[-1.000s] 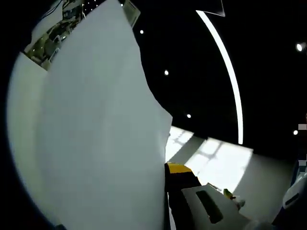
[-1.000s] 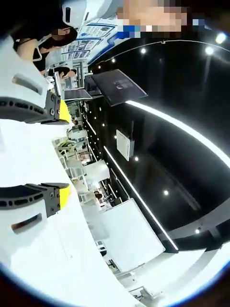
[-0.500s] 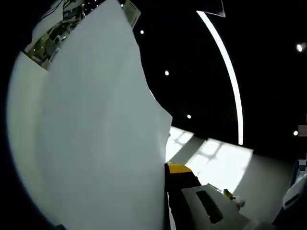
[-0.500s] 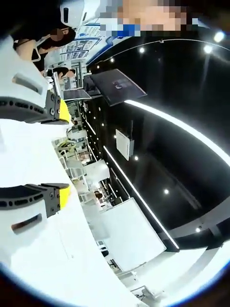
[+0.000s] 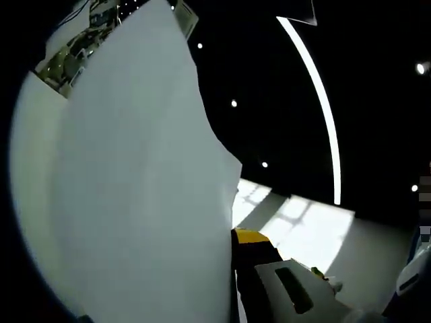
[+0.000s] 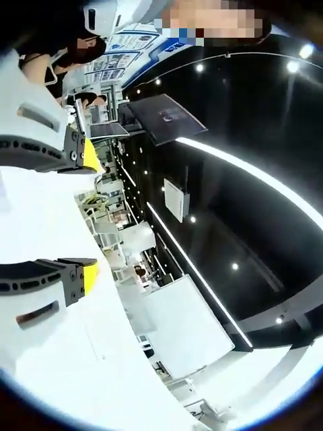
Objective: Organize the stack of printing papers by aligning and flattening the scattered papers on the table
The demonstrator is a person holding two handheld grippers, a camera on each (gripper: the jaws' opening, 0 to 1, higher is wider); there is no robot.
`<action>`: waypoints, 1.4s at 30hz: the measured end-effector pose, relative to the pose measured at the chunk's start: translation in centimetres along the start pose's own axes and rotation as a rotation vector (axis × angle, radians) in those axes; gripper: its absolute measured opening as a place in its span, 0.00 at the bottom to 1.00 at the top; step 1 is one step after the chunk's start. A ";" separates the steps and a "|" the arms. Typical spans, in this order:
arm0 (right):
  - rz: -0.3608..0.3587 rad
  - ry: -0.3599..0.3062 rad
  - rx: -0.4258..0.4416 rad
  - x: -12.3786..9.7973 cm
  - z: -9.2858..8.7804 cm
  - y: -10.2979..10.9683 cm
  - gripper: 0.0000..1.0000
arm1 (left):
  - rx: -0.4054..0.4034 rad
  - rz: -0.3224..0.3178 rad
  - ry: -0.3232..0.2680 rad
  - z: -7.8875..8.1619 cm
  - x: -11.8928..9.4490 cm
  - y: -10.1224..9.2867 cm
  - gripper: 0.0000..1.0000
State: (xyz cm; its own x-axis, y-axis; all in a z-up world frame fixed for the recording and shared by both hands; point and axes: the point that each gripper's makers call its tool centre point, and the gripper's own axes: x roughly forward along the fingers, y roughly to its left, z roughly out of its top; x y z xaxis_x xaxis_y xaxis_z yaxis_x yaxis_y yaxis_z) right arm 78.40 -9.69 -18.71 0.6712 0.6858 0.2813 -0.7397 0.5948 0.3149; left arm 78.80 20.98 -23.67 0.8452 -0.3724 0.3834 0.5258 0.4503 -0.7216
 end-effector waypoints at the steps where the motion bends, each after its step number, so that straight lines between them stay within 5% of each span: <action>1: -0.005 0.003 -0.007 0.0 -0.1 -0.1 0.46 | 0.000 -0.001 0.001 0.0 0.0 0.0 0.06; 17: -0.114 0.032 -0.073 -0.1 -0.5 -2.1 0.61 | 0.001 -0.001 0.000 -0.1 0.1 -0.1 0.06; 42: -0.321 0.081 -0.108 -2.1 -0.7 -8.2 0.73 | -0.006 -0.001 0.000 -0.1 0.0 -0.1 0.06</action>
State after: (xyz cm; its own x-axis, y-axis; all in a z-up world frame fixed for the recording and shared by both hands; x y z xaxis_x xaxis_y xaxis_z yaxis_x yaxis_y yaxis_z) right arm 83.04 -15.74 -22.50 0.8678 0.4847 0.1095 -0.4950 0.8236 0.2767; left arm 78.80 20.89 -23.63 0.8448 -0.3726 0.3840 0.5258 0.4452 -0.7248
